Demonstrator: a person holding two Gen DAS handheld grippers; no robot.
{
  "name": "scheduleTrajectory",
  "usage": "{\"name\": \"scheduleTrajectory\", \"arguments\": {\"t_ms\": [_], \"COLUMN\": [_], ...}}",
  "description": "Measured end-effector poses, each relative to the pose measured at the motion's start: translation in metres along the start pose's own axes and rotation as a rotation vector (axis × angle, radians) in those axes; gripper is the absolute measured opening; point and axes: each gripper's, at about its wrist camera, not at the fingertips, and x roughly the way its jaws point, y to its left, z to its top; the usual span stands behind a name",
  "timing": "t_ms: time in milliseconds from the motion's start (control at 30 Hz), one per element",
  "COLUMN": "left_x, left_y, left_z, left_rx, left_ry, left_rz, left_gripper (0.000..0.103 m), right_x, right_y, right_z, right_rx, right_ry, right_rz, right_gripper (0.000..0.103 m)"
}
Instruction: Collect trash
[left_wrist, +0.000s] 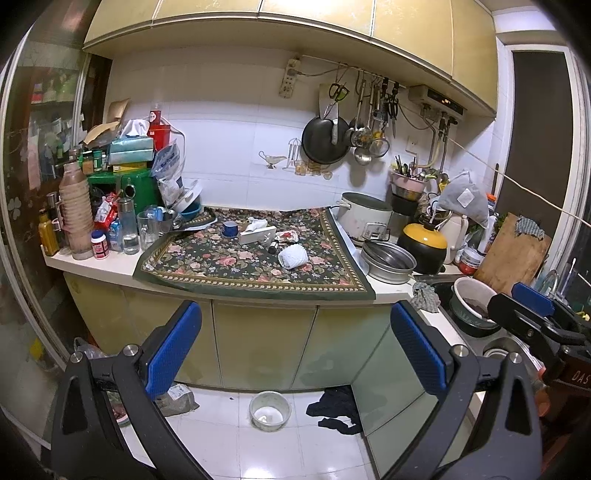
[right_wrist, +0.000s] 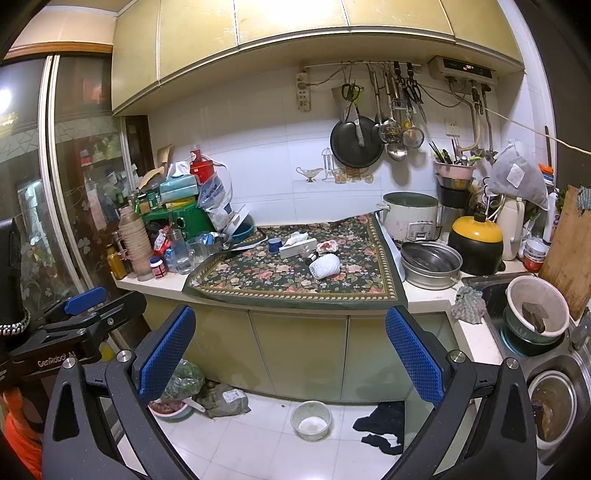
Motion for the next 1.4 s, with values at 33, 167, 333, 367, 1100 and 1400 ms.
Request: {"name": "scheduleTrajectory", "arguments": {"t_ms": [33, 167, 333, 367, 1100, 1400], "left_x": [0.001, 0.002, 0.003, 0.003, 0.050, 0.112], "left_y": [0.001, 0.001, 0.001, 0.001, -0.009, -0.001], "left_z": [0.001, 0.002, 0.002, 0.002, 0.016, 0.033], "left_rx": [-0.001, -0.004, -0.002, -0.002, -0.028, -0.021], "left_ry": [0.000, -0.003, -0.002, -0.002, 0.009, 0.035], "left_rz": [-0.001, -0.001, 0.000, 0.001, 0.070, 0.092], "left_gripper": [0.103, 0.103, 0.103, 0.103, 0.103, 0.103], "right_x": [0.001, 0.001, 0.008, 0.009, 0.043, 0.079], "right_y": [0.000, -0.001, -0.003, -0.003, -0.024, -0.044], "right_z": [0.000, 0.000, 0.002, 0.002, 0.009, 0.017], "right_rx": [0.001, 0.000, 0.007, 0.007, 0.015, 0.020], "right_ry": [0.001, 0.000, 0.000, 0.000, 0.031, 0.038], "right_rz": [0.000, 0.000, -0.002, -0.002, 0.039, 0.007], "right_gripper": [0.102, 0.102, 0.102, 0.102, 0.102, 0.102]}}
